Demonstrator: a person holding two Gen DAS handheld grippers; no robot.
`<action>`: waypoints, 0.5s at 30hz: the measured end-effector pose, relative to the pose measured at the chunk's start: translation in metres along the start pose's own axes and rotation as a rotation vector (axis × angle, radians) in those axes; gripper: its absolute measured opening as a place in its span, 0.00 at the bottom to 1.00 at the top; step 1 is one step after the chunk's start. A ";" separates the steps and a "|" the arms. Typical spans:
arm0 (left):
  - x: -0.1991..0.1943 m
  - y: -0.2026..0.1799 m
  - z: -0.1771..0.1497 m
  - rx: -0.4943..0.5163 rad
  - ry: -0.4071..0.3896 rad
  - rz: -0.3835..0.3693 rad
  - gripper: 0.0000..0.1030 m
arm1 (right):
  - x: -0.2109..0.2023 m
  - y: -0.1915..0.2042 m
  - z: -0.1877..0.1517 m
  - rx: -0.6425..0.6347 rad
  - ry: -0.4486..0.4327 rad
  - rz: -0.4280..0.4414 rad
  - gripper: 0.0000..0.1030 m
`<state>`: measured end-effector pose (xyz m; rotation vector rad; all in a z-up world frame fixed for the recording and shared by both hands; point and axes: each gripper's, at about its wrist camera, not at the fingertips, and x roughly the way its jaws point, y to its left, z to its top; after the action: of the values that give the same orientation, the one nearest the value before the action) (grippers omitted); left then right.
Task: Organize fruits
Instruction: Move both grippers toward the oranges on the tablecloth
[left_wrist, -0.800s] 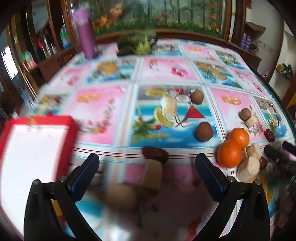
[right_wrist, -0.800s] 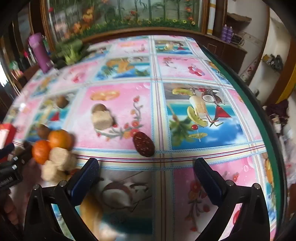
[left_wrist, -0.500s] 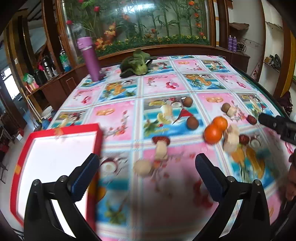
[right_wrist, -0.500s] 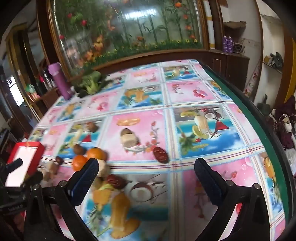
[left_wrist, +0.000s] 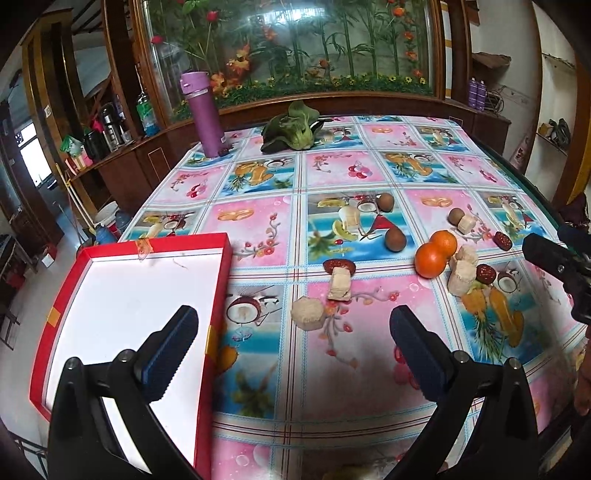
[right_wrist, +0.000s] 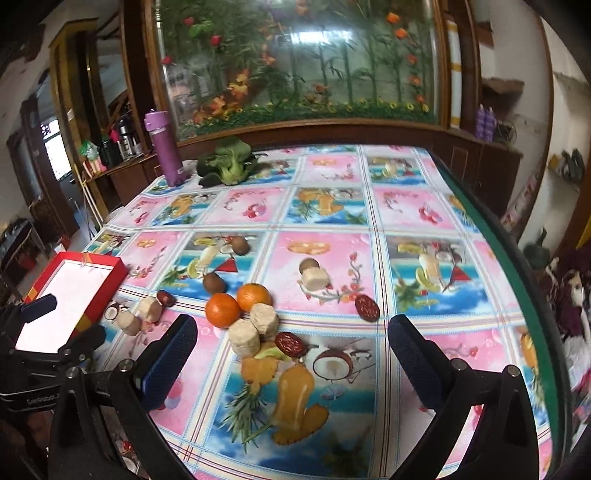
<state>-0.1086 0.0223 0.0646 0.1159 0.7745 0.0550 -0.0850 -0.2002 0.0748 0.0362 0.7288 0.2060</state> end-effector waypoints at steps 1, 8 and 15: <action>0.000 -0.001 0.001 0.002 0.000 0.001 1.00 | -0.001 0.002 0.001 -0.012 -0.011 -0.011 0.99; 0.004 -0.006 0.007 0.007 0.009 0.000 1.00 | -0.002 0.007 0.003 -0.060 -0.058 -0.018 0.99; 0.013 -0.014 0.011 0.024 0.035 0.001 1.00 | -0.001 -0.002 -0.001 -0.060 -0.086 -0.031 0.99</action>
<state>-0.0916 0.0090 0.0620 0.1389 0.8101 0.0487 -0.0862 -0.2020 0.0743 -0.0235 0.6366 0.1955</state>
